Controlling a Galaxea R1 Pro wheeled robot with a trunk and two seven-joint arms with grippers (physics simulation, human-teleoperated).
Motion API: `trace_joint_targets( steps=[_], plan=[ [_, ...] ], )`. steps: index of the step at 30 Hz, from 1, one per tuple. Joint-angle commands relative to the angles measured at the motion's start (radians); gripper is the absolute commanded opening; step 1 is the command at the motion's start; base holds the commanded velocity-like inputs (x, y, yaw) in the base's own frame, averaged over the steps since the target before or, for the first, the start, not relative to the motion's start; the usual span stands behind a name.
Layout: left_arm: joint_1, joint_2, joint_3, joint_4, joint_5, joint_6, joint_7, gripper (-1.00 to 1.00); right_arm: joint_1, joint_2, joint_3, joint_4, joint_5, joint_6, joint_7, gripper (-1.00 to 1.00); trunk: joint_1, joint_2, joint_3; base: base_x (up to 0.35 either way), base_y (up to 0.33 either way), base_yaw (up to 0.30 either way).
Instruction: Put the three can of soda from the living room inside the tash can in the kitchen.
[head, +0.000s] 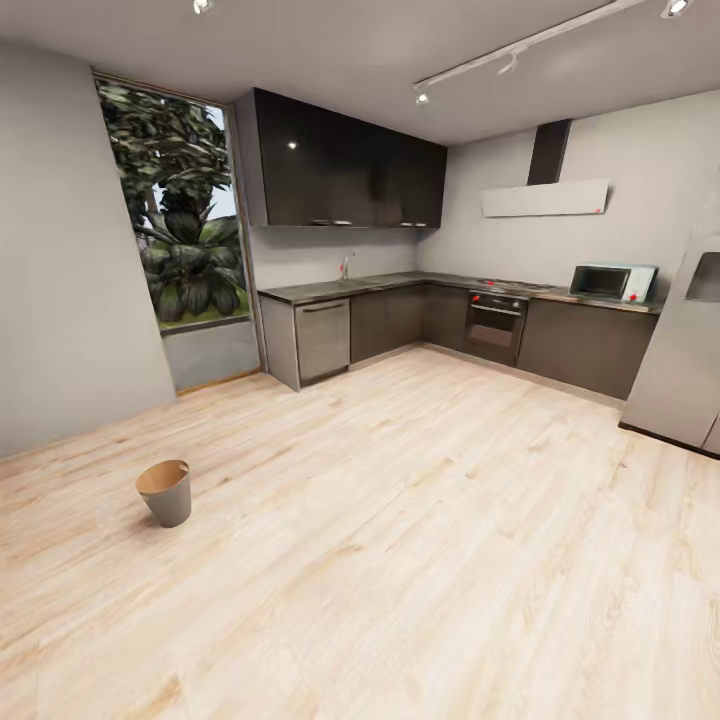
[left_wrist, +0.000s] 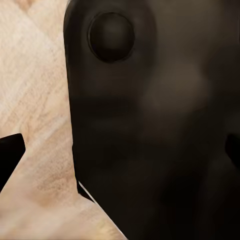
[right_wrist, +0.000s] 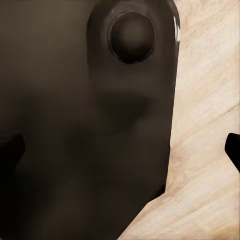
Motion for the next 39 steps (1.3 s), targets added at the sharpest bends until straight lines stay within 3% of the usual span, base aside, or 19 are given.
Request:
trace_joint_targets(
  steps=[1, 26, 35, 36, 39],
  plan=[
    [0.006, 0.001, 0.004, 0.006, 0.0, -0.001, -0.002, 1.0, 0.005, -0.005, -0.004, 0.006, 0.005, -0.005, 0.001, 1.0, 0.0, 0.0, 0.0, 0.0, 0.0, 0.0],
    [0.006, 0.001, 0.004, 0.006, 0.0, 0.0, -0.002, 1.0, 0.006, -0.005, -0.004, 0.012, 0.009, -0.014, 0.001, 1.0, 0.0, 0.0, 0.0, 0.0, 0.0, 0.0],
    [-0.012, 0.006, -0.002, -0.045, 0.002, -0.051, 0.002, 1.0, -0.028, -0.024, 0.047, -0.04, 0.008, -0.064, 0.02, 1.0, 0.0, 0.0, 0.0, 0.0, 0.0, 0.0],
    [-0.012, 0.006, -0.002, -0.525, 0.002, -0.055, 0.002, 1.0, -0.031, -0.025, 0.075, -0.42, 0.008, -0.124, 0.05, 1.0, 0.0, 0.0, 0.0, 0.0, 0.0, 0.0],
    [-0.012, 0.007, -0.001, -0.63, 0.002, -0.049, 0.0, 1.0, -0.043, -0.027, 0.075, -0.5, 0.007, -0.126, 0.076, 1.0, 0.0, 0.0, 0.0, 0.0, 0.0, 0.0]
  ],
)
